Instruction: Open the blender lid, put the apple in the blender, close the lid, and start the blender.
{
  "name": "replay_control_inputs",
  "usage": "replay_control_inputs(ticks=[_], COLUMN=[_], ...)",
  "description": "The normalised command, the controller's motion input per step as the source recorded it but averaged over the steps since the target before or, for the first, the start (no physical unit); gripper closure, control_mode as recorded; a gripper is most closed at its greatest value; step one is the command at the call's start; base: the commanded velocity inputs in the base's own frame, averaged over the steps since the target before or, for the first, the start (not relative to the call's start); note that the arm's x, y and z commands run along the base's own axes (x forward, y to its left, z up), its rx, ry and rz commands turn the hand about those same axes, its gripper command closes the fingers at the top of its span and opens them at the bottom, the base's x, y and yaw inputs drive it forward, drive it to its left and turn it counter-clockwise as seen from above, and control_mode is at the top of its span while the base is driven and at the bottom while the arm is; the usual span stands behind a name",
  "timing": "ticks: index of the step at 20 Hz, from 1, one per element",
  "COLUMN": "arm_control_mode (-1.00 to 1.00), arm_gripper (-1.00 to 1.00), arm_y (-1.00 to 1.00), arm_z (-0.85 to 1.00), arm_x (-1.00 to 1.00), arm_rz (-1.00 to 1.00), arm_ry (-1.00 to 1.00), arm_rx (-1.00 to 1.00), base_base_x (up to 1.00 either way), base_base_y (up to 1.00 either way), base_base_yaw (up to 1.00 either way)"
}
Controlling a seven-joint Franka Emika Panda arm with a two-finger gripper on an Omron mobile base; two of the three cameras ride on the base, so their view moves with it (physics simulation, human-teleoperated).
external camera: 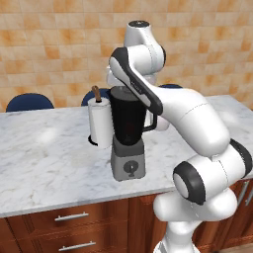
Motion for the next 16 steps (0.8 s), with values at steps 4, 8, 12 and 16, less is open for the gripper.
replay_control_inputs(ticks=[4,8,12,16], arm_control_mode=[-1.0,-1.0,-1.0,-1.0], arm_gripper=[-1.0,-1.0,-1.0,-1.0], arm_y=[0.0,0.0,0.0,0.0], arm_z=[-0.2,-0.03,0.14,0.36], arm_x=[-0.06,0.0,0.0,0.0], arm_rz=[0.0,0.0,0.0,0.0], arm_ry=[-0.08,-0.07,0.0,0.0], arm_rx=[0.0,0.0,0.0,0.0], base_base_x=[0.0,0.0,0.0,0.0], base_base_y=[0.0,0.0,0.0,0.0], base_base_yaw=[0.0,0.0,0.0,0.0])
